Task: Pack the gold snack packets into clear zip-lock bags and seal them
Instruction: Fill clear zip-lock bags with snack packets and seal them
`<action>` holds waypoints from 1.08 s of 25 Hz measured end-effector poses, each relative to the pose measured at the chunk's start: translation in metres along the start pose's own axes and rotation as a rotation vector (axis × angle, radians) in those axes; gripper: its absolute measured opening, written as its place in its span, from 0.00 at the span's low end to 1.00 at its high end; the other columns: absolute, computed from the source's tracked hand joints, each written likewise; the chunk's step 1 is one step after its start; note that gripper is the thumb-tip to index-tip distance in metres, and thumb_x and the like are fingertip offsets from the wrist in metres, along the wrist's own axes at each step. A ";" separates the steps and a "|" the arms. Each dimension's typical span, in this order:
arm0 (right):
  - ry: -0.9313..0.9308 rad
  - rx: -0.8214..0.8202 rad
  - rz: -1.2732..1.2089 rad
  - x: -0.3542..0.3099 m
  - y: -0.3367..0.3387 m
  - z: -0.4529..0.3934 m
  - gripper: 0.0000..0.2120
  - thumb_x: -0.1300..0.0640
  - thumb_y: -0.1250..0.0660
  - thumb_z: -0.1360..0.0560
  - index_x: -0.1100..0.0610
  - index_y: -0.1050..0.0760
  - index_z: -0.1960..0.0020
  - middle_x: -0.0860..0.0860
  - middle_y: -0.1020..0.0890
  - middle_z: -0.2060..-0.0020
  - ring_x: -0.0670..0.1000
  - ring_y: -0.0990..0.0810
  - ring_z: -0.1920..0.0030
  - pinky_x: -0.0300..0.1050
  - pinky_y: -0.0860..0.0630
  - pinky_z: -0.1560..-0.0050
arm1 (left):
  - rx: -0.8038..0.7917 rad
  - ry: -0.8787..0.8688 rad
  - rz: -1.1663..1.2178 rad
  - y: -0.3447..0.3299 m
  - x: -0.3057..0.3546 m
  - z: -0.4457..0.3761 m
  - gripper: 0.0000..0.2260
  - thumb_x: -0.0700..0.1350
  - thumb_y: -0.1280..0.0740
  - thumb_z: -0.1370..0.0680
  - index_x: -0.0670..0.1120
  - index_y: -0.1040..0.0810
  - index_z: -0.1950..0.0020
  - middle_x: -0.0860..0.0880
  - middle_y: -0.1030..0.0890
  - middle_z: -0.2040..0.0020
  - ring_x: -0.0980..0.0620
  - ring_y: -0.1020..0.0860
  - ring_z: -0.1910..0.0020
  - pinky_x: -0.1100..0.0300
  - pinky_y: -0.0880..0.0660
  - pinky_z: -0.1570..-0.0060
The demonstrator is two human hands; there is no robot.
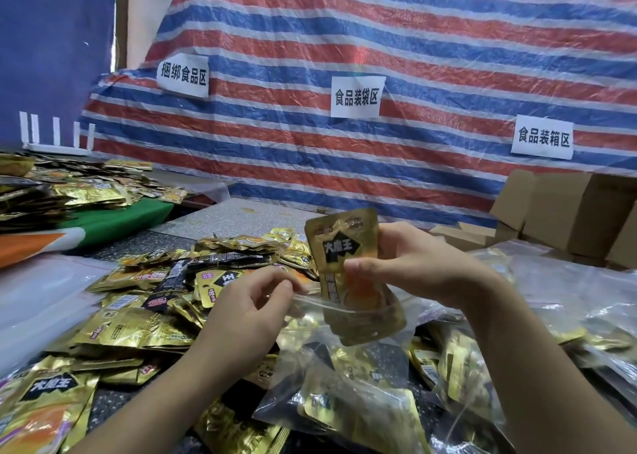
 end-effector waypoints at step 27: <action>-0.280 -0.239 0.775 -0.017 -0.020 0.009 0.06 0.53 0.35 0.23 0.52 0.26 0.59 0.49 0.22 0.66 0.48 0.25 0.66 0.45 0.28 0.65 | -0.224 -0.086 -0.112 -0.008 -0.008 0.005 0.15 0.38 0.41 0.17 0.53 0.20 0.40 0.58 0.16 0.47 0.56 0.19 0.44 0.51 0.24 0.40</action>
Point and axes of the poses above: each hand's wrist, its own z-axis away from the middle knuckle, its own y-axis out of the back of the hand, x = y × z, the point moved 1 cm from there along -z, towards the middle knuckle
